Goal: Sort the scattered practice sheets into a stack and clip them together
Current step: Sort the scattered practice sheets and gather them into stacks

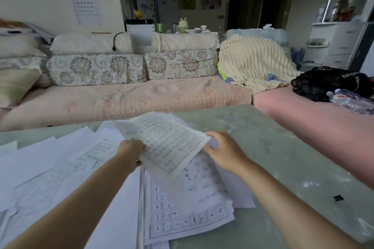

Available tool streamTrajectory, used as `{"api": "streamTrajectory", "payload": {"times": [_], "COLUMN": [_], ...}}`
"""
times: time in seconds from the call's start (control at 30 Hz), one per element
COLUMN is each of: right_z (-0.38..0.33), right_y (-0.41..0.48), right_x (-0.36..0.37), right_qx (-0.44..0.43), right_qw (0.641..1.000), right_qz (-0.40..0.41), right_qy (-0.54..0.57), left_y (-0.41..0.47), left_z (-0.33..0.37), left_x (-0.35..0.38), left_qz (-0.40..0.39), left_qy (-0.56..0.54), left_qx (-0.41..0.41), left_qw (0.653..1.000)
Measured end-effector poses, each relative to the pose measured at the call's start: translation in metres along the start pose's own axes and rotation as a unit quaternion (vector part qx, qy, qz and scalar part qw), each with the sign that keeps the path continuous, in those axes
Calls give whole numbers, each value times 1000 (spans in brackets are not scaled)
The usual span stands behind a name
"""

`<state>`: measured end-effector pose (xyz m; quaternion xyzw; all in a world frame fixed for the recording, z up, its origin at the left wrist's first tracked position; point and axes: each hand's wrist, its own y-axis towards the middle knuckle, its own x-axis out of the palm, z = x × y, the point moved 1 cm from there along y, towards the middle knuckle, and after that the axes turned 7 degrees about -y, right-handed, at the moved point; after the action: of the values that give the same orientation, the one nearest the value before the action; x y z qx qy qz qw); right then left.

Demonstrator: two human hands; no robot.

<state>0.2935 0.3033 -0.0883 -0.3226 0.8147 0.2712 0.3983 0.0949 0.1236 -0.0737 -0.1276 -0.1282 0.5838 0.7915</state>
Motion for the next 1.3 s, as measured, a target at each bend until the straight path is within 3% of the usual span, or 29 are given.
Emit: {"api": "streamTrajectory", "payload": {"times": [0.17,0.4,0.47,0.57,0.67,0.83,1.1,1.3], "right_z": [-31,-79,-86,-95,-102,-106,-114,-115], "right_y": [-14,-15,-14,-14,-12,0,7,15], "right_x": [26,54,63,79,94,95,116,119], "right_qx": [-15,-64,-60,-50,-52,4,139,136], "right_qw": [986,974,975,964,949,983,954,978], "right_qz": [-164,-147,-180,-258,-309,-185,-176,-80], "right_qy": [-29,-159,-115,-42,-35,1,198,134], "left_y": [20,43,47,52,55,51,29,38], "left_z": [-15,-24,-25,-34,-39,-26,-44,-36], "left_x": [-71,-126,-136,-145,-155,-189,-216,-218], "left_qz": [76,104,82,-13,-31,57,-49,-34], "left_qy": [108,133,123,30,46,78,-101,-151], "left_qx": [41,54,52,-15,-42,34,-34,33], "left_qw": [990,984,988,999,998,995,993,987]}}
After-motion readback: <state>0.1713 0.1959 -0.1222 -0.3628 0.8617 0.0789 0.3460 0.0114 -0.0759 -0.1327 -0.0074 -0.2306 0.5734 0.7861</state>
